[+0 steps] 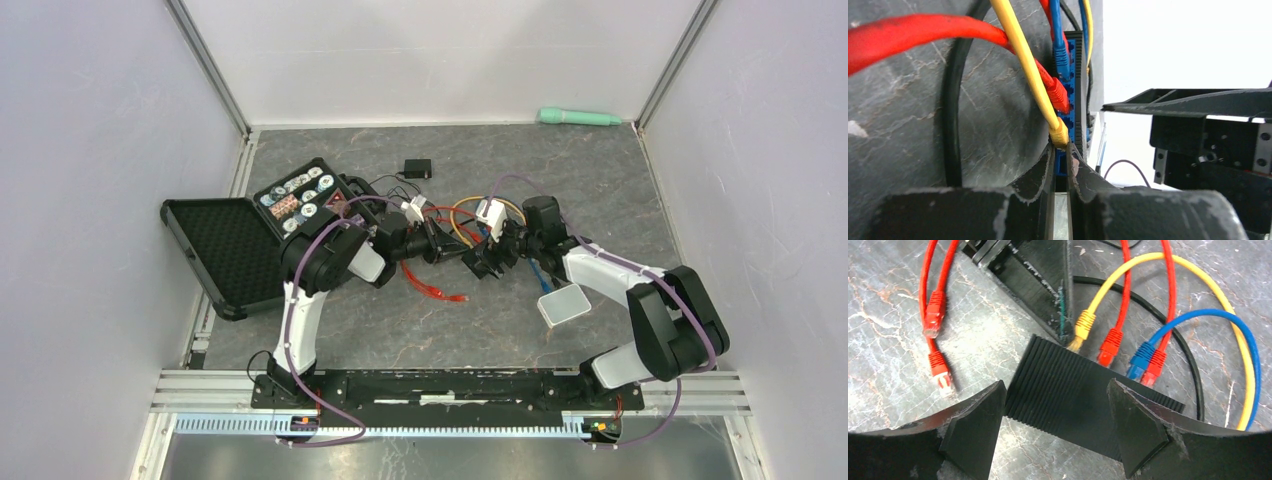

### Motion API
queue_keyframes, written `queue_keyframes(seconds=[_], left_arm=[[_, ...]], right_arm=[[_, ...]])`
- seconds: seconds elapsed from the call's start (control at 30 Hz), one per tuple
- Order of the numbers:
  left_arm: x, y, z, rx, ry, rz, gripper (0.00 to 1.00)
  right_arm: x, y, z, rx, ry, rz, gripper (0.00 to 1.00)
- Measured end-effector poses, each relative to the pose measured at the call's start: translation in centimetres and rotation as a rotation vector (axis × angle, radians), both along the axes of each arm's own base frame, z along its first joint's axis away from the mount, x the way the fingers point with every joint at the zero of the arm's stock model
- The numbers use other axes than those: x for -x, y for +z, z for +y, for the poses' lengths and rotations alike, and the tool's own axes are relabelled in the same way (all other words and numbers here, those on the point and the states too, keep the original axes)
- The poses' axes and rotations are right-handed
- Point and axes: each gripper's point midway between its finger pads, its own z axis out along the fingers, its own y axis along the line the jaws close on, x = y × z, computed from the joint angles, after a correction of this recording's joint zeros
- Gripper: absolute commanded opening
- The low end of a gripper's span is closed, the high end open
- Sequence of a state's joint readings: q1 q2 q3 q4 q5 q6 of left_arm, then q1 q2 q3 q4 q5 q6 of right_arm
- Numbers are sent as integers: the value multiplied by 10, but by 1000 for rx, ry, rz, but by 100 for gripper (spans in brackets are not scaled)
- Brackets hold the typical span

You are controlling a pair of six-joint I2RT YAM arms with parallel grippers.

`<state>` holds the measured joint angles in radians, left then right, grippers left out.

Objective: Pull the plug from the switch port
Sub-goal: Pull the connector from the switch port.

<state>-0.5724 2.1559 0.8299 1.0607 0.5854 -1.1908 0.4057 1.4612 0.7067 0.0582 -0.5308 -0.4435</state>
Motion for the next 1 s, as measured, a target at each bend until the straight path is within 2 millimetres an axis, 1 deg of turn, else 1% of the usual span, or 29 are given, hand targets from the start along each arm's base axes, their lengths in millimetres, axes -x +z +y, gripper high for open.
queue_keyframes(seconds=[0.13, 0.3, 0.37, 0.5, 0.67, 0.73, 0.83, 1.0], left_arm=[[-2, 7, -2, 32, 4, -13, 2], [-1, 3, 0, 21, 7, 3, 3], [0, 0, 1, 14, 11, 11, 7], [2, -6, 3, 3, 14, 26, 19], [3, -13, 4, -5, 18, 40, 41], [2, -9, 3, 12, 17, 28, 47], [1, -3, 1, 30, 17, 10, 52], [-3, 1, -1, 42, 17, -5, 53]], right_arm=[[7, -3, 1, -1, 33, 12, 81], [11, -9, -1, 13, 43, 18, 81], [11, -9, -1, 16, 47, 13, 81], [11, -10, -3, 25, 51, 11, 80], [8, -11, -9, 29, 37, 14, 80], [7, -11, -11, 29, 30, 14, 80], [6, -11, -12, 28, 24, 14, 80], [5, -11, -14, 28, 21, 15, 80]])
